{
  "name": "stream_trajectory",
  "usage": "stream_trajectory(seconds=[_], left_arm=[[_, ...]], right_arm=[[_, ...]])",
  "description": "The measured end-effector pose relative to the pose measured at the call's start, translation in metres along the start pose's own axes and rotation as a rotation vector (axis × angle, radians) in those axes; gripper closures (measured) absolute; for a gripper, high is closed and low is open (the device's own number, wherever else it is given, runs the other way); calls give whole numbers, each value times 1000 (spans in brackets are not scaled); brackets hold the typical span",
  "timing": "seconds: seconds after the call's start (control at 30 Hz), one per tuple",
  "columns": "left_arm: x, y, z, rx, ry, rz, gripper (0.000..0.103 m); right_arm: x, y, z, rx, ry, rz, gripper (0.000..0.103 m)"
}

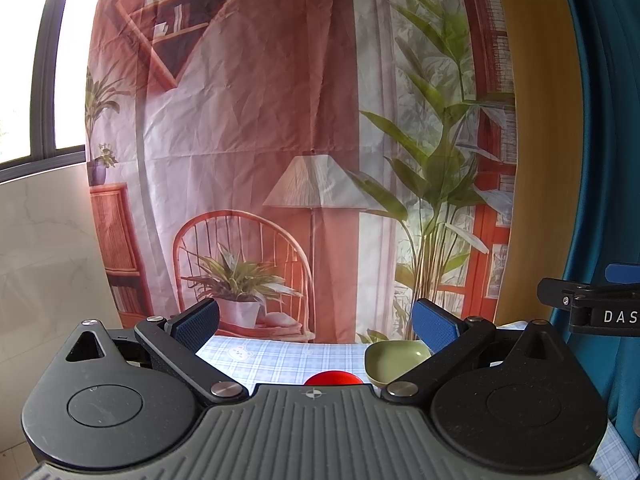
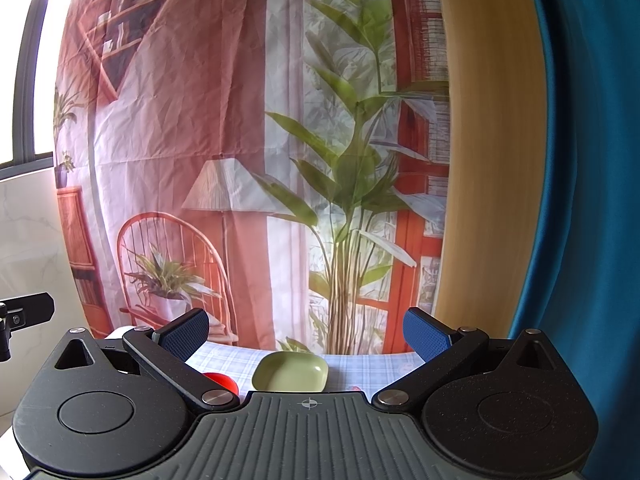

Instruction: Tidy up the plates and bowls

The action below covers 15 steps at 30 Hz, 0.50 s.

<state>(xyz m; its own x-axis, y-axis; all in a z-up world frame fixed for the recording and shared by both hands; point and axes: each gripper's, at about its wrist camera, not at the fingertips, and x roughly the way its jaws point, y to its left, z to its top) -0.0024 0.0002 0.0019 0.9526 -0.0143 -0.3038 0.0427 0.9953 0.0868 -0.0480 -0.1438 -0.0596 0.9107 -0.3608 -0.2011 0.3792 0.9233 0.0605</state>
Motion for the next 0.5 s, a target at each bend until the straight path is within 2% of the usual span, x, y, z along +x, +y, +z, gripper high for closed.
stream_trajectory(seconds=[0.5], left_arm=[[-1,0,-1,-5,5,-11,0]], right_arm=[[1,0,-1,-1,5,-2,0]])
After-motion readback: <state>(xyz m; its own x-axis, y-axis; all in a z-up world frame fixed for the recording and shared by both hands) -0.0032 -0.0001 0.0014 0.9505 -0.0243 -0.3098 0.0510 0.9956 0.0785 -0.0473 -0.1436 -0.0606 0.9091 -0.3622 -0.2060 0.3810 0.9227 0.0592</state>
